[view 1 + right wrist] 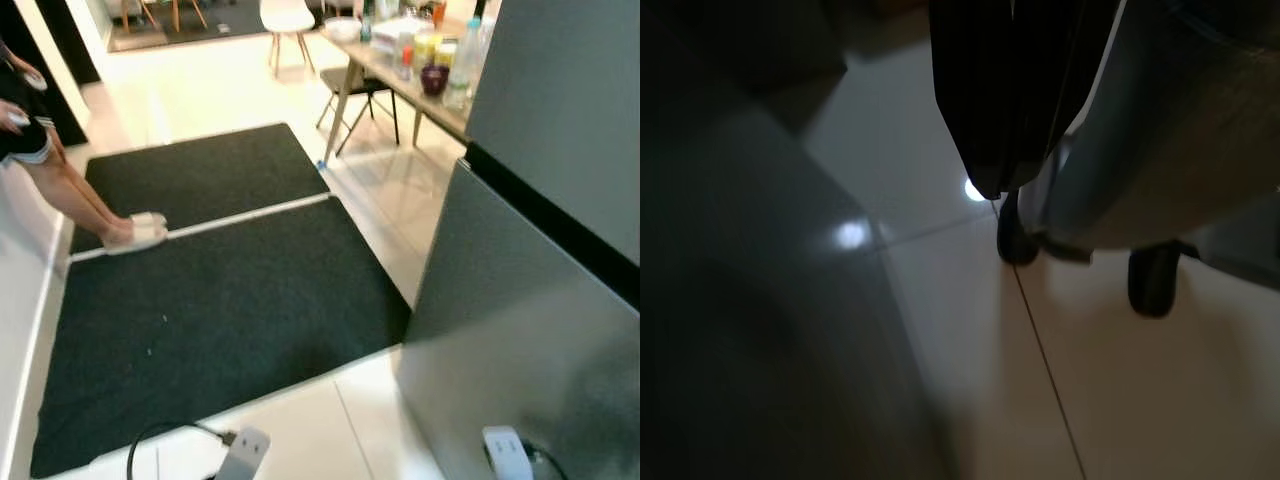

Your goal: Restocking fridge

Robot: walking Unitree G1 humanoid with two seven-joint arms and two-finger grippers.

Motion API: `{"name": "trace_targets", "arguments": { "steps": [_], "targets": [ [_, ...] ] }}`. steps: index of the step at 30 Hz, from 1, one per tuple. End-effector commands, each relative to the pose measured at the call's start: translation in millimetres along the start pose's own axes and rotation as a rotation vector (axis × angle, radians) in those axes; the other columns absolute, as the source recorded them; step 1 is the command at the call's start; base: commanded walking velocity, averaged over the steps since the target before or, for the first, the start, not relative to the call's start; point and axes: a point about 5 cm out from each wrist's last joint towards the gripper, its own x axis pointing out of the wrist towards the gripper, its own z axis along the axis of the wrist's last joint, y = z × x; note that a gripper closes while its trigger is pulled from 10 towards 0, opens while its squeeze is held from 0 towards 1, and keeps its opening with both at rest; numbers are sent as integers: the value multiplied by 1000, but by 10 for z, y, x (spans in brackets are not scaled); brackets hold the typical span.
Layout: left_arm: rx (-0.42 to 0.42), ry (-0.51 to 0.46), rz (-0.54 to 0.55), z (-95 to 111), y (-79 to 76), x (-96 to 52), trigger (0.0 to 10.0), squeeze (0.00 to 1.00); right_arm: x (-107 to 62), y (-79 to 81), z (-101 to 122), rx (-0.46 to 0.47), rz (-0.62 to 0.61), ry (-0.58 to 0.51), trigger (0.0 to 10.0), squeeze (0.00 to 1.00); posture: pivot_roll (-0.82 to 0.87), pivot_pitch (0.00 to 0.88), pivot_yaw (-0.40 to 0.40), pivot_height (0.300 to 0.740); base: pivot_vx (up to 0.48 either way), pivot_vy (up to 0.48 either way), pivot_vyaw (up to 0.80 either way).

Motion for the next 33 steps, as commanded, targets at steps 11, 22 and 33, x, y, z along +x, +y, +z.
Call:
{"name": "trace_targets", "arguments": {
  "steps": [11,22,33],
  "targets": [
    [-7,26,-18,-82,-49,-8,10000,0,3,29,-21,1,7,4,10000,0,-51,0,-18,740,0,0,794],
    [-14,28,-28,-89,-63,-8,10000,0,4,35,-22,-1,10,5,10000,0,-50,0,-20,740,0,0,792],
    [-26,24,-30,-85,-75,-7,10000,0,3,25,-24,2,-6,5,10000,0,-51,0,-19,740,0,0,593]
  ]
}}
